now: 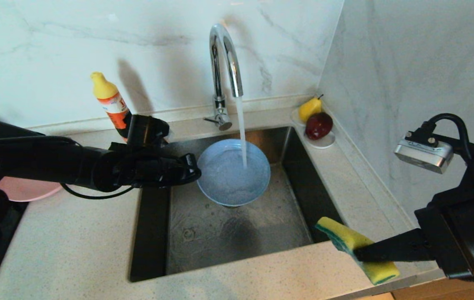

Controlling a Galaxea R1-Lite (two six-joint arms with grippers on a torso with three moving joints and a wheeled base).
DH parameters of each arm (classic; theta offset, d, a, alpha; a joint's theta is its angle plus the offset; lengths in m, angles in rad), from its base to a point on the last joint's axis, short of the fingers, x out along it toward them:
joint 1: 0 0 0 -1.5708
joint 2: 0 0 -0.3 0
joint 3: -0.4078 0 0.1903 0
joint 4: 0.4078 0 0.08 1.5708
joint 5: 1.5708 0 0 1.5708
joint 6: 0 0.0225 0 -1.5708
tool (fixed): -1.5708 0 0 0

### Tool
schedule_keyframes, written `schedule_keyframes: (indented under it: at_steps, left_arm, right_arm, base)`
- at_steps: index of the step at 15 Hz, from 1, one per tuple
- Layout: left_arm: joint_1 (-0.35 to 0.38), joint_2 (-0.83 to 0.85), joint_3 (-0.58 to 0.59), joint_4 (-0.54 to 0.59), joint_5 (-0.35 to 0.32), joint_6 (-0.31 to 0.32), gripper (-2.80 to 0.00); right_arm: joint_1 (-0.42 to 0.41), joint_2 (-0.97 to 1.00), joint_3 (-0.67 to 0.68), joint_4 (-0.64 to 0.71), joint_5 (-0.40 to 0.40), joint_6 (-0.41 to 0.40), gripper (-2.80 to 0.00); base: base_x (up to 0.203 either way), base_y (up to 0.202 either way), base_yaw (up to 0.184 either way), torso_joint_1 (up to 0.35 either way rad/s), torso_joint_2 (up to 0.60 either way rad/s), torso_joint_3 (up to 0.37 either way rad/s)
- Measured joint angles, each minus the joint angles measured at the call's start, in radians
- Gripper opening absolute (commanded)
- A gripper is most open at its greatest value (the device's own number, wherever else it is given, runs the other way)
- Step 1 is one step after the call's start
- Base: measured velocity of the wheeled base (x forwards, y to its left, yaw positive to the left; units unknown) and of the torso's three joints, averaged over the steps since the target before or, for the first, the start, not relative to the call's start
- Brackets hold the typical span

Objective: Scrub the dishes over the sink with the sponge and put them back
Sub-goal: Wash the plate

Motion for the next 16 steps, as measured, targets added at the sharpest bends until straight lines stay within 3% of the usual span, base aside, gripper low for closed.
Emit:
schedule_keyframes:
  at_steps: [5, 10, 12, 16]
  left_arm:
    - [-0.066, 0.027, -0.040, 0.021, 0.032, -0.005, -2.80]
    - [-0.081, 0.019, -0.020, 0.068, 0.042, -0.002, -2.80]
    - [-0.078, -0.010, 0.009, 0.070, 0.075, 0.012, -2.80]
    - [-0.036, -0.113, 0.074, 0.062, 0.213, 0.145, -2.80]
  right_arm:
    - [0.000, -0.008, -0.001, -0.001, 0.000, -0.001, -2.80]
    - [0.000, -0.014, 0.000, 0.001, 0.000, -0.003, -2.80]
    - [0.000, -0.016, 0.000, 0.003, 0.000, -0.002, -2.80]
    - [0.000, -0.004, 0.008, -0.006, 0.000, -0.003, -2.80]
  base:
    - [0.000, 0.000, 0.000, 0.000, 0.00, 0.000]
    - [0.000, 0.000, 0.000, 0.000, 0.00, 0.000]
    - [0.000, 0.000, 0.000, 0.000, 0.00, 0.000]
    - [0.000, 0.000, 0.000, 0.000, 0.00, 0.000]
